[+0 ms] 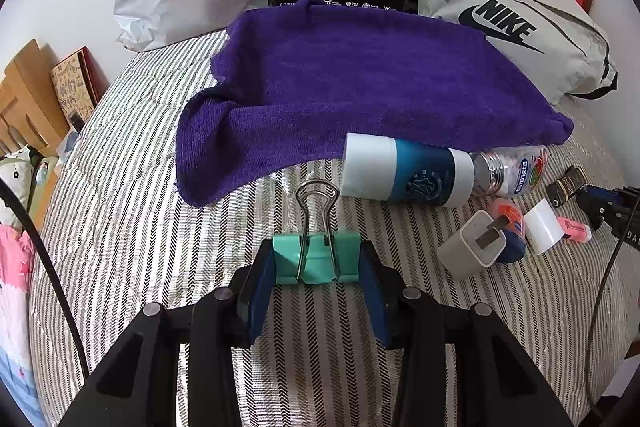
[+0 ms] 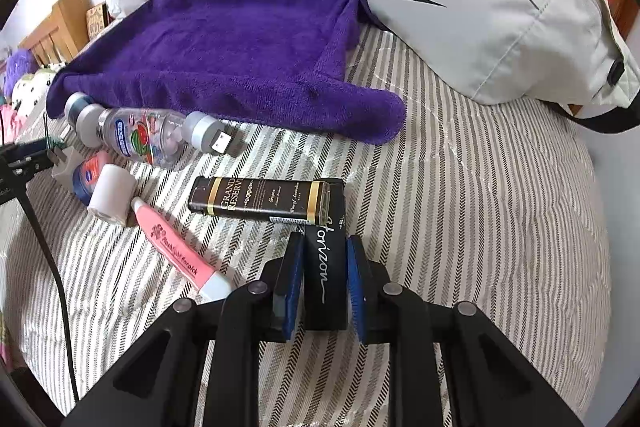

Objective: Organize rigid objects
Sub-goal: 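Close the right tool on the black Horizon case and lift it, then lower the clip onto the purple towel with the left tool while the right tool sets the case beside it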

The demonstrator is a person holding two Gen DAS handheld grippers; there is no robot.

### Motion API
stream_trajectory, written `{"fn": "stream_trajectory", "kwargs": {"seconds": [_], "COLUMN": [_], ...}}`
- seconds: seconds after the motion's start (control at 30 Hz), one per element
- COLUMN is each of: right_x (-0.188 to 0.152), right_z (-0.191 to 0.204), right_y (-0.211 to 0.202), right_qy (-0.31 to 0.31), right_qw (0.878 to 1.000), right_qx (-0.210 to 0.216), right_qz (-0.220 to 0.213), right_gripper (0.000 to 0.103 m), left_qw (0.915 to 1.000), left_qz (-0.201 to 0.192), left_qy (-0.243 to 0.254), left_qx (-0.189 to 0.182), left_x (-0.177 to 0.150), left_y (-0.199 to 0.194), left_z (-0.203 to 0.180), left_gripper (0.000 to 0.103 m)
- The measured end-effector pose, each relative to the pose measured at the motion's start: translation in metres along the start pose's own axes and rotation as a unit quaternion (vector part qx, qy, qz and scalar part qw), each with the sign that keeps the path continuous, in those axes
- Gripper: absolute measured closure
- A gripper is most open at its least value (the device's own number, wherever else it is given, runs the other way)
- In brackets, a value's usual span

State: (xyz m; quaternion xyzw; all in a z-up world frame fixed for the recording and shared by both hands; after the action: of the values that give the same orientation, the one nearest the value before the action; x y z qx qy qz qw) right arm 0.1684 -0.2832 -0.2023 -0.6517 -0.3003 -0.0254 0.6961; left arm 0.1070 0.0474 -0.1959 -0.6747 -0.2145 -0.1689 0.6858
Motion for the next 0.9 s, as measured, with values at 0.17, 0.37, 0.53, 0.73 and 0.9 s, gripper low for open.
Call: {"fn": "stream_trajectory", "kwargs": {"seconds": [0.17, 0.37, 0.53, 0.73, 0.9], "right_x": [-0.002, -0.007, 0.001, 0.036, 0.069], "right_z": [-0.021, -0.034, -0.025, -0.004, 0.01], "right_y": [-0.013, -0.027, -0.039, -0.057, -0.063], "right_qy": [0.048, 0.068, 0.067, 0.052, 0.03], "right_qw": [0.999, 0.998, 0.997, 0.996, 0.995], "right_qx": [0.007, 0.006, 0.021, 0.06, 0.069], "right_qz": [-0.007, -0.009, -0.024, -0.048, -0.065], "right_gripper": [0.082, 0.082, 0.082, 0.082, 0.082], "left_qw": [0.9999, 0.9997, 0.9993, 0.9987, 0.9983], "left_qz": [0.01, 0.008, -0.001, -0.03, -0.047], "left_qy": [-0.011, -0.023, -0.037, -0.039, -0.033], "left_qx": [-0.003, 0.001, 0.001, -0.012, -0.014], "left_x": [-0.002, -0.007, -0.003, 0.022, 0.046], "left_y": [-0.005, -0.013, -0.03, -0.061, -0.073], "left_z": [0.007, 0.014, 0.021, 0.026, 0.026], "left_gripper": [0.064, 0.064, 0.064, 0.064, 0.064]}}
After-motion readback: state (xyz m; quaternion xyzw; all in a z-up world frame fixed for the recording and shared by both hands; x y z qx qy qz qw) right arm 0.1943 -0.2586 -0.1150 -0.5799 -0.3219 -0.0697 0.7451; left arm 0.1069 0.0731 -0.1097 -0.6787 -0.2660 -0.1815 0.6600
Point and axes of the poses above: each gripper's, at about its wrist camera, not at the fingertips, and y roughly the way its jaws point, z to its left, x to its top, the point moved 5 cm from there along y, roughly the way its jaws point, and after that the axes turned 1 degree about z, right-handed, at the moved point
